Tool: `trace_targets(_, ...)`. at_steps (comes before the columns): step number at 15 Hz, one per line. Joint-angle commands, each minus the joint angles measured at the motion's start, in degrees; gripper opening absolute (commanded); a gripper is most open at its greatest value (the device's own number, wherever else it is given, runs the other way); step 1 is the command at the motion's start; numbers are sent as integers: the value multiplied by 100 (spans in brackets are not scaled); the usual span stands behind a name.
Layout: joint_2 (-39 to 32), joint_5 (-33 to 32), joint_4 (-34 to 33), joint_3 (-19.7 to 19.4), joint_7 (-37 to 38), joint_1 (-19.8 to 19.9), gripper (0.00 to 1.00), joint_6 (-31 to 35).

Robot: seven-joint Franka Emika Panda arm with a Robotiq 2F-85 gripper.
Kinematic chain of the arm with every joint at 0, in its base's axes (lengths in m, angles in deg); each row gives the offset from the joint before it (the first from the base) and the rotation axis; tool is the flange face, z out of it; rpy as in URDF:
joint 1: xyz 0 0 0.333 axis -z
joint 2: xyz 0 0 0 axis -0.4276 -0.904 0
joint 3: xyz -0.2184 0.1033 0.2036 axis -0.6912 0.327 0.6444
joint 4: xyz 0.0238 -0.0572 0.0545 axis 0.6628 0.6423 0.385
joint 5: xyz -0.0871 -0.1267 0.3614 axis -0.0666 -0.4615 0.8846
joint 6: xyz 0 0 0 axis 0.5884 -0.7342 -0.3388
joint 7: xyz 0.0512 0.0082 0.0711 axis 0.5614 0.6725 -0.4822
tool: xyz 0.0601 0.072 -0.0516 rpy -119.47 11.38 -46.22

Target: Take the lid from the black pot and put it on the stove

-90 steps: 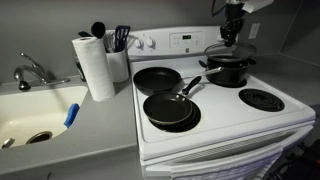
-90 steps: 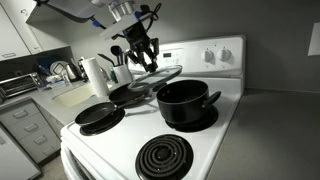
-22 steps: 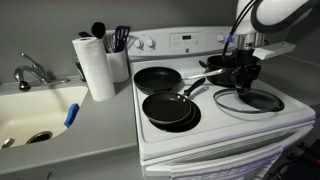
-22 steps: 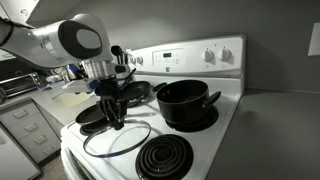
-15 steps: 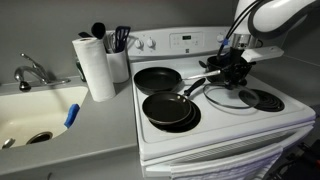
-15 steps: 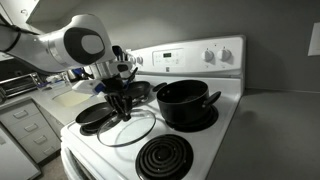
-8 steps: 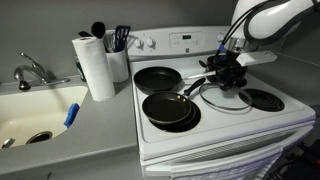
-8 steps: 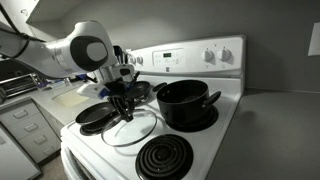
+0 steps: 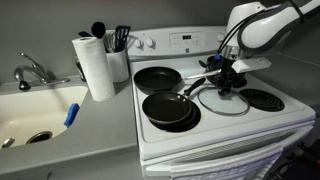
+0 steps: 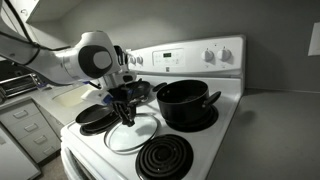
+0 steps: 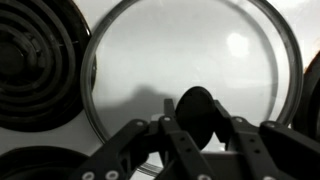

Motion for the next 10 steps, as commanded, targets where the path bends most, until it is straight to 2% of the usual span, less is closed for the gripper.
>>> trace_targets(1,-162,-186,-197,34,246,-22,14,-32)
trace_targets(5,-353,-396,-290,58,398,-106,14,-43)
trace_targets(10,-503,-358,-377,65,380,-202,14,70)
